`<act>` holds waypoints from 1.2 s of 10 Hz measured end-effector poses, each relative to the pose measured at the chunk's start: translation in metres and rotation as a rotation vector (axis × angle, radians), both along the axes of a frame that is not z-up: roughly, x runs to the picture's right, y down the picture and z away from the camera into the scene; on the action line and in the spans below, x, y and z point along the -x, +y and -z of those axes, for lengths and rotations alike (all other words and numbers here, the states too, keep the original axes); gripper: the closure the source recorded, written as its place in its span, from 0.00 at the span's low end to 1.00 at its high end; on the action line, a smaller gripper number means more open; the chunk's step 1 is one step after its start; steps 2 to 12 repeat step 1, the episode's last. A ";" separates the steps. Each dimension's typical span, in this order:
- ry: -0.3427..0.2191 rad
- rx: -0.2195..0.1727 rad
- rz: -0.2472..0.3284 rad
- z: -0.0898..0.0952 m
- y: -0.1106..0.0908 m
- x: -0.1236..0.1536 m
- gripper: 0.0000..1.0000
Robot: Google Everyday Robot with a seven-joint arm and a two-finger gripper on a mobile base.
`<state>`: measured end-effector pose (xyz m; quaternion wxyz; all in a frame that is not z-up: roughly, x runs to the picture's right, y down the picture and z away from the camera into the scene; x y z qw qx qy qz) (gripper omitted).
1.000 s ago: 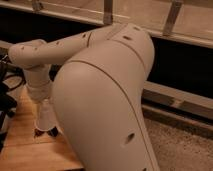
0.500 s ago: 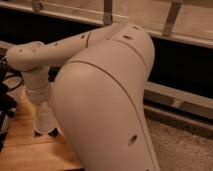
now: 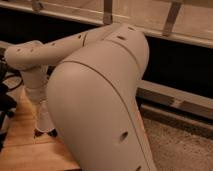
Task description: Place the ceramic cup over the eraser
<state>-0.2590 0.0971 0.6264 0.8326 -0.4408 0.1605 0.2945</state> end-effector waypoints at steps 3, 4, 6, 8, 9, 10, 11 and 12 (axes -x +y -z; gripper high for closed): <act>0.012 -0.005 0.012 -0.004 -0.007 -0.004 0.95; 0.012 -0.005 0.012 -0.004 -0.007 -0.004 0.95; 0.012 -0.005 0.012 -0.004 -0.007 -0.004 0.95; 0.012 -0.005 0.012 -0.004 -0.007 -0.004 0.95; 0.012 -0.005 0.012 -0.004 -0.007 -0.004 0.95; 0.012 -0.005 0.012 -0.004 -0.007 -0.004 0.95; 0.012 -0.005 0.012 -0.004 -0.007 -0.004 0.95; 0.012 -0.005 0.012 -0.004 -0.007 -0.004 0.95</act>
